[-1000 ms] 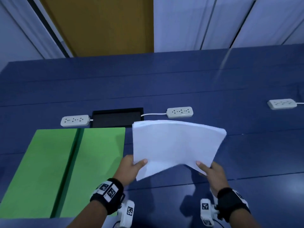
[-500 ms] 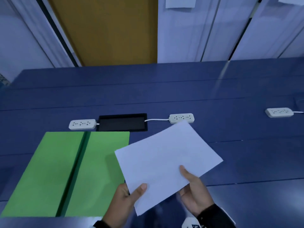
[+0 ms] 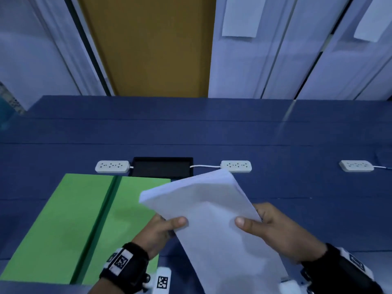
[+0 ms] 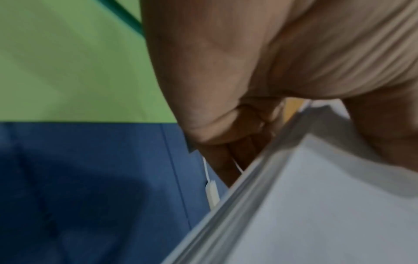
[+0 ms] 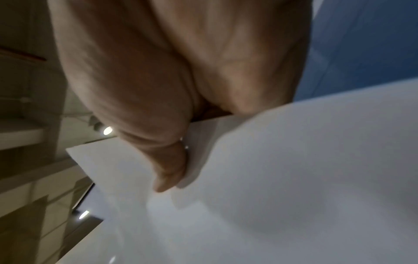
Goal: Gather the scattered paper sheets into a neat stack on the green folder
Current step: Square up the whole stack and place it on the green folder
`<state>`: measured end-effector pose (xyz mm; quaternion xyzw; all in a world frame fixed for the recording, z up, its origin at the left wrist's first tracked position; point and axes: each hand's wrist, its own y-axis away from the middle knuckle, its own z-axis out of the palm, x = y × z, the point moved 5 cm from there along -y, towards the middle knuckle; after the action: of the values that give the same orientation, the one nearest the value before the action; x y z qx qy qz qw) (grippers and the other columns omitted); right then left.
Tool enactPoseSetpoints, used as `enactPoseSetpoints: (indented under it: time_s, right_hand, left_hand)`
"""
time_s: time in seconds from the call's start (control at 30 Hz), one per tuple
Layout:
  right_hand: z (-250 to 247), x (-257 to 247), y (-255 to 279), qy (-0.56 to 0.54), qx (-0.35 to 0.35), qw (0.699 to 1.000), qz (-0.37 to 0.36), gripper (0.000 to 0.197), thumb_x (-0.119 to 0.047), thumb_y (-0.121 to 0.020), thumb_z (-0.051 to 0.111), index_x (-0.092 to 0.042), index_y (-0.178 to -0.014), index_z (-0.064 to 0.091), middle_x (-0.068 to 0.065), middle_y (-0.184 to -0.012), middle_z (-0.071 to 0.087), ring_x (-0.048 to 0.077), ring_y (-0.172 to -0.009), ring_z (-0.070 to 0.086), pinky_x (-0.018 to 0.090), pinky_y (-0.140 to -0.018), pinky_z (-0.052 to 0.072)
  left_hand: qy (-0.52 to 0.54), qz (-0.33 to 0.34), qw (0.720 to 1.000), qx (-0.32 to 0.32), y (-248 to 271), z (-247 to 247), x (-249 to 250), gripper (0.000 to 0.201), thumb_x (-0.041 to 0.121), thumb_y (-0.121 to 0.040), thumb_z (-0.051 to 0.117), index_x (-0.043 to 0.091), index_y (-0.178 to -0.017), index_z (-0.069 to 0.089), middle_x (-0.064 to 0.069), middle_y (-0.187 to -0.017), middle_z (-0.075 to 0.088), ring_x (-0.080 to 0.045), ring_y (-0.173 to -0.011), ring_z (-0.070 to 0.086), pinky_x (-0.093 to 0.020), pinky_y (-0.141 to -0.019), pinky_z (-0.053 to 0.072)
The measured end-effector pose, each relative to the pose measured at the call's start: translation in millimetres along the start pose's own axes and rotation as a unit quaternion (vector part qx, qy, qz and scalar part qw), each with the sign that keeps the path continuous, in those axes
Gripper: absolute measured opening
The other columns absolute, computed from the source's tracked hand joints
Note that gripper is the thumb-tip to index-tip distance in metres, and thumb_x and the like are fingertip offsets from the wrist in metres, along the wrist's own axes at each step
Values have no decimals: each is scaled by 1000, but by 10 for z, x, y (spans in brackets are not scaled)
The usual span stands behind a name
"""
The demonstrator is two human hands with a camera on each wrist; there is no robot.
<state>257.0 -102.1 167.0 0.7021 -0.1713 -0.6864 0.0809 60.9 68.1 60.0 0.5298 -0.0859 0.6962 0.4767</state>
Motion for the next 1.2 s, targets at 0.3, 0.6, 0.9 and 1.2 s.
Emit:
enactPoseSetpoints:
  time_s: [0.3, 0.6, 0.9, 1.2]
  right_hand:
    - [-349, 389, -259, -60, 226, 971, -49, 24, -27, -104, 62, -18, -122, 75, 2, -119, 79, 28, -113, 74, 54, -101, 57]
    - [-232, 498, -272, -187, 441, 859, -183, 16, -10, -88, 80, -10, -104, 79, -2, -101, 82, 11, -93, 77, 24, -76, 62]
    - [-292, 1219, -339, -201, 382, 898, -80, 15, -2, -95, 72, -10, -107, 77, 1, -104, 82, 18, -101, 77, 22, -81, 61]
    - [-130, 1737, -545, -104, 307, 945, 47, 4, -11, -95, 76, -14, -96, 77, -14, -87, 80, 14, -91, 77, 20, -74, 55]
  left_hand:
    - [-110, 110, 978, 141, -54, 648, 105, 9, 22, -93, 77, 28, -99, 81, -2, -108, 80, -18, -99, 77, -38, -86, 60]
    - [-177, 262, 942, 112, -70, 839, 446, 27, 22, -82, 86, 42, -100, 79, 7, -98, 81, -10, -92, 75, -31, -86, 62]
    - [-244, 133, 954, 113, -559, 441, -138, 43, 52, -76, 81, 13, -93, 81, -6, -95, 81, -22, -96, 77, -49, -84, 60]
    - [-315, 0, 942, 119, -709, -117, -620, 65, 59, -62, 83, 13, -109, 79, 1, -107, 80, -17, -103, 76, -44, -94, 60]
